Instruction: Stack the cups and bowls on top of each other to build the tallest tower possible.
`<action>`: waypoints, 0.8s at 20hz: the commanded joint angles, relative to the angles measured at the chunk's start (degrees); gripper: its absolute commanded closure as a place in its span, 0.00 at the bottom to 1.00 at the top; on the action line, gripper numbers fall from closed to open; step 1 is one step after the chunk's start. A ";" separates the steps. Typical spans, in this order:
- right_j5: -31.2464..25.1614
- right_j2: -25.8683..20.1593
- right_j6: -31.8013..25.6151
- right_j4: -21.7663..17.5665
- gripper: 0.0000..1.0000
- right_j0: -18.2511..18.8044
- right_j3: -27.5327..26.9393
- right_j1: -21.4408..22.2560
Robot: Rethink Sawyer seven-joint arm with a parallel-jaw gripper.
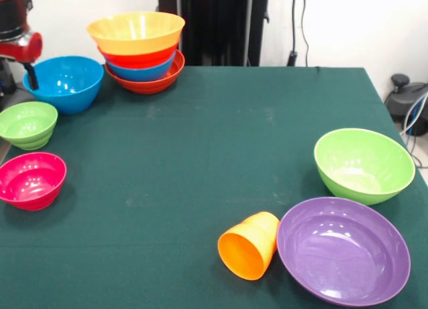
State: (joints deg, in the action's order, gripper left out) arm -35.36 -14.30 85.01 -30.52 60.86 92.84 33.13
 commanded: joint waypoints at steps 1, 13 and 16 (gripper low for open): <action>-0.16 -5.23 -5.74 -1.71 0.00 -0.86 1.55 -2.24; 4.62 -3.47 -2.42 -4.83 0.00 -3.05 -0.39 -6.60; 4.20 -4.20 -2.57 -4.68 0.00 -4.17 -1.02 -6.09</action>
State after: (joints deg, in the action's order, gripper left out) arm -35.33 -14.33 85.01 -31.32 60.72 92.83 29.56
